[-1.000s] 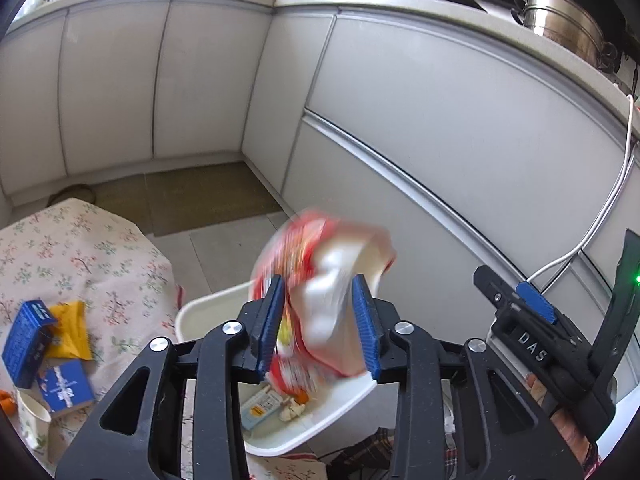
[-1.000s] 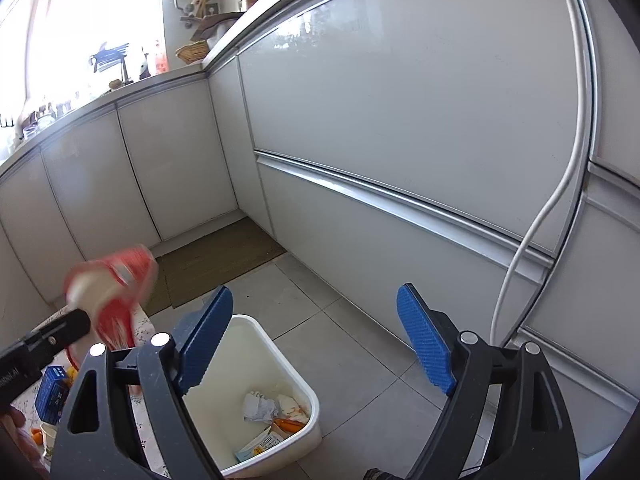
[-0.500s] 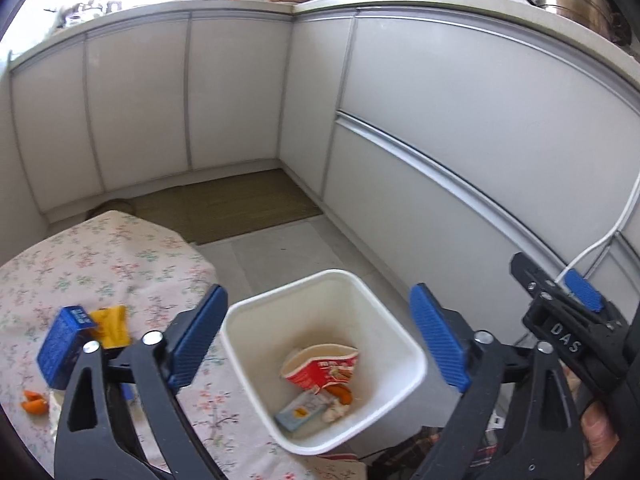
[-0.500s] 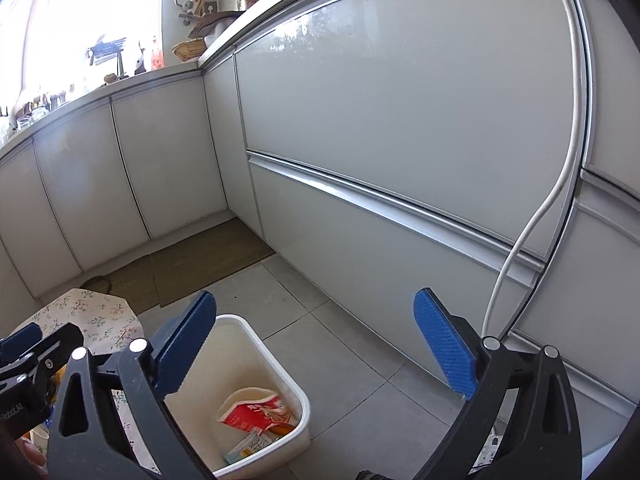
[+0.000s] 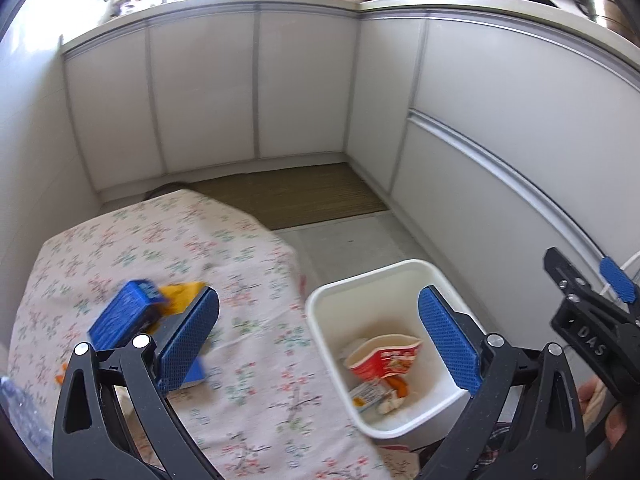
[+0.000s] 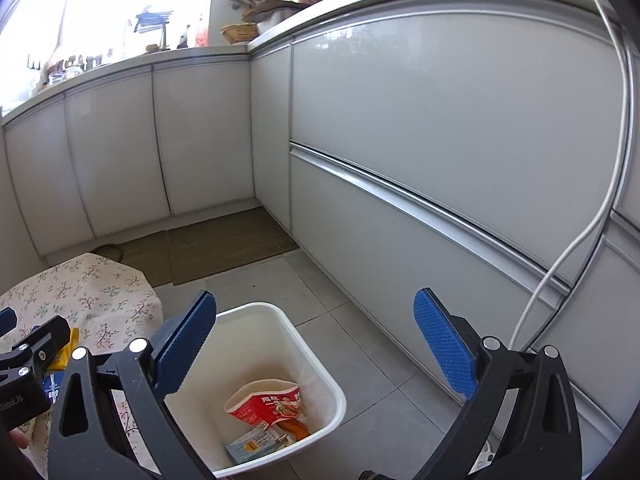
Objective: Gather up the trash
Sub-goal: 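Bring both tools back over the table, then grasp the orange peels with the left tool while the right tool grasps the blue box, then carry peels and blue box over the white bin and open both tools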
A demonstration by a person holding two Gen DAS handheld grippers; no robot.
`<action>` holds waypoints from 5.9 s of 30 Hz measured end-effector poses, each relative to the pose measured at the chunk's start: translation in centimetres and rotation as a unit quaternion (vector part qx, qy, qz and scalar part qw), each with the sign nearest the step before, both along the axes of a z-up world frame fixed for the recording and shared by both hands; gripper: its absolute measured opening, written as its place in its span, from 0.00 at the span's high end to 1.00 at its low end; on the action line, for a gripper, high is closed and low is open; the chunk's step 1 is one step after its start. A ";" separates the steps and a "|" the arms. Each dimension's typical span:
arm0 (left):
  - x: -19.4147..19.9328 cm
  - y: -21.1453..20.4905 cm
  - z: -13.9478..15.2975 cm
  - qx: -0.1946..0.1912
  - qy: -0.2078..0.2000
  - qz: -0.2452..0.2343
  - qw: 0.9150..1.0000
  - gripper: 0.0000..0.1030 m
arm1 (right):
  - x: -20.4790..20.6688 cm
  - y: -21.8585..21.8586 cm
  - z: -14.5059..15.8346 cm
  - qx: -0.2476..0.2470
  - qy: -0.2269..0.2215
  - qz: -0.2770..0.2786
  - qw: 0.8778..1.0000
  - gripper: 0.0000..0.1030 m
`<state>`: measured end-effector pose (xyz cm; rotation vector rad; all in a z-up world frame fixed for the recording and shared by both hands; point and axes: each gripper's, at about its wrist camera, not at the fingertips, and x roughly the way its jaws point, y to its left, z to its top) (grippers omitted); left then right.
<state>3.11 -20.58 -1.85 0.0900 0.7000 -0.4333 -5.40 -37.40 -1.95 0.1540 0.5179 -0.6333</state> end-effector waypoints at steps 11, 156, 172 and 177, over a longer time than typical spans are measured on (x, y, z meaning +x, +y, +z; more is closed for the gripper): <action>1.8 6.9 -1.1 0.004 0.020 0.088 0.996 0.07 | 3.2 5.1 -0.5 -0.025 0.019 0.063 0.998 0.07; 9.2 34.3 -2.7 -0.073 0.072 0.214 0.971 0.84 | 24.9 32.9 -11.9 0.215 0.220 0.195 0.931 0.47; 1.4 30.5 7.1 -0.102 -0.147 0.196 0.964 0.84 | 12.8 29.8 3.9 -0.013 -0.103 0.273 0.956 0.46; -0.6 26.9 8.7 -0.089 -0.174 0.172 0.966 0.84 | 10.4 25.8 5.9 -0.031 -0.131 0.265 0.955 0.46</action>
